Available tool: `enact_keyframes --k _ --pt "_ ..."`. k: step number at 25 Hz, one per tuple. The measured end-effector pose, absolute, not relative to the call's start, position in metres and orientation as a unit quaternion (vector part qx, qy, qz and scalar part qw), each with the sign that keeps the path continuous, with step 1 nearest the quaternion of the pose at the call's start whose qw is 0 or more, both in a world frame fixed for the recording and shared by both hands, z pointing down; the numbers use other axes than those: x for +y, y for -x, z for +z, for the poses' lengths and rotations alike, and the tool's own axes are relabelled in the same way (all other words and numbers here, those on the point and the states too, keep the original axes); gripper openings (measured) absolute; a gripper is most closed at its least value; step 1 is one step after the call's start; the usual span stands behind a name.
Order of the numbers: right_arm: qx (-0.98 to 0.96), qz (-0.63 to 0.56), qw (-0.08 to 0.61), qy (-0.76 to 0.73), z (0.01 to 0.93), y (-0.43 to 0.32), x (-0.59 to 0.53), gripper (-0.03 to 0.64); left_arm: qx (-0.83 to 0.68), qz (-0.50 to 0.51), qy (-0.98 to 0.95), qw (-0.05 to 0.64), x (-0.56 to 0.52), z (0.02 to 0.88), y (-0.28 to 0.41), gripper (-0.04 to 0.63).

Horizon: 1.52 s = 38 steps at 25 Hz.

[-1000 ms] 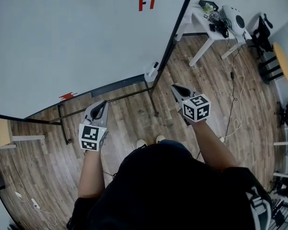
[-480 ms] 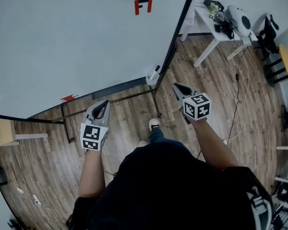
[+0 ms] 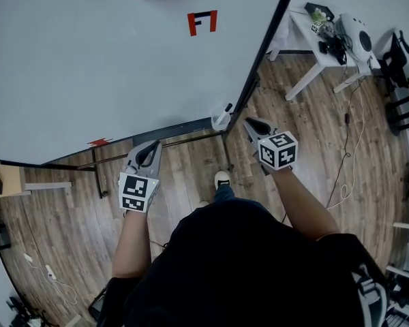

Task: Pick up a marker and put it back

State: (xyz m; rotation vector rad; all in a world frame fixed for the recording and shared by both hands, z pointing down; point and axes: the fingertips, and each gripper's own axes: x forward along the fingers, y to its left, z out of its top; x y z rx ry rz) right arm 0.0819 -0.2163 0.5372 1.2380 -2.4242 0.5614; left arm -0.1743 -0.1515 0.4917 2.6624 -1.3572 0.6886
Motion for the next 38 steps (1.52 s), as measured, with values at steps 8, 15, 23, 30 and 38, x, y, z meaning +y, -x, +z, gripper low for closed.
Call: enact_keyframes --k 8,15,23,30,38 --pt "-0.86 0.223 0.194 -0.416 0.567 -0.076 -0.244 0.042 -0.453 0.234 -0.858 0.054 -0.168 0.502 0.172 0.011" --pt "-0.855 0.241 0.207 -0.409 0.592 -0.072 -0.264 0.06 -0.458 0.238 -0.854 0.068 -0.18 0.512 0.172 0.011" --pt "-0.847 0.263 0.214 -0.409 0.621 -0.066 -0.281 0.072 -0.456 0.246 -0.851 0.082 -0.188 0.525 0.173 0.011" --pt "-0.841 0.283 0.215 -0.407 0.642 -0.059 -0.29 0.092 -0.454 0.249 -0.85 0.096 -0.19 0.536 0.177 0.011" --pt "-0.832 0.301 0.214 -0.415 0.66 -0.056 -0.3 0.095 -0.449 0.253 -0.851 0.105 -0.192 0.543 0.181 0.011"
